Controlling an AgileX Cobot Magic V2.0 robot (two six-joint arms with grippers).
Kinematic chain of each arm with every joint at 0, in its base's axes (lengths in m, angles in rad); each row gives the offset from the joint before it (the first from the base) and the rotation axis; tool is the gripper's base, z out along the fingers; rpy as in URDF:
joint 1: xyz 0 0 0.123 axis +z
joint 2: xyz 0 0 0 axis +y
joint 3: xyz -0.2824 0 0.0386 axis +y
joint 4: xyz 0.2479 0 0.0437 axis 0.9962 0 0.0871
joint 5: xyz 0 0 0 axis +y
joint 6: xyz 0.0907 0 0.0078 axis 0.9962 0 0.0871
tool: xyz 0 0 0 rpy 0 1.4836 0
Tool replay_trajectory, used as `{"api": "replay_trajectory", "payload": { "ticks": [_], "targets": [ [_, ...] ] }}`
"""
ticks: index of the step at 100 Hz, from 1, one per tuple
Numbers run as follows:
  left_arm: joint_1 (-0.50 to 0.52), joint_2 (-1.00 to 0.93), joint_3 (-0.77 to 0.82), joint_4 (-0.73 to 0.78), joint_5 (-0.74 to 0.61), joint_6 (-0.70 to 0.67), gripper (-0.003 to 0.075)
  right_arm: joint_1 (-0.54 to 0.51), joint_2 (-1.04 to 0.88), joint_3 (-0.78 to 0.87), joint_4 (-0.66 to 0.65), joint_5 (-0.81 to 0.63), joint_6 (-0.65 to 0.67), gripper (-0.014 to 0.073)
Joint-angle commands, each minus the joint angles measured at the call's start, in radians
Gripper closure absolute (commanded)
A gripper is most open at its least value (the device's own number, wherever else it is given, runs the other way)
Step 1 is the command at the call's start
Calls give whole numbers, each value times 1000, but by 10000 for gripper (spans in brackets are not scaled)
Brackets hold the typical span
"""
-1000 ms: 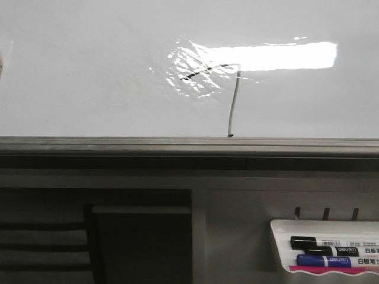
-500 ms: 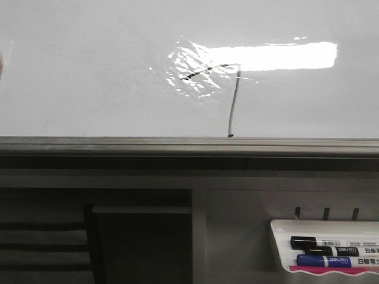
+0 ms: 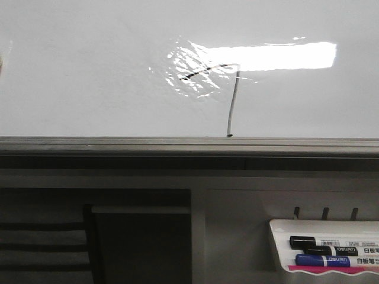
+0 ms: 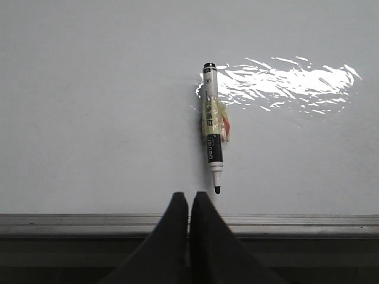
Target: Write number 7 on whiteboard
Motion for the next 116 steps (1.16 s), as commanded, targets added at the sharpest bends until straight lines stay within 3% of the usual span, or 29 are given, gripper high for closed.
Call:
{"api": "replay_trajectory", "payload": {
  "ticks": [1, 19, 33, 62, 116],
  "targets": [
    [0, -31, 35, 1, -71, -11, 741, -85, -46, 19, 2, -114, -5, 665],
    [0, -31, 35, 1, -71, -11, 741, -296, -193, 179, 23, -243, -5, 665],
    [0, -31, 35, 1, -71, -11, 741, -360, -281, 309, 23, -319, -5, 665],
    [0, -31, 35, 1, -71, -11, 741, -362, -431, 470, 23, -338, -5, 665],
    [0, -31, 35, 1, -71, -11, 741, -362, -436, 470, 23, -314, -5, 665]
  ]
}}
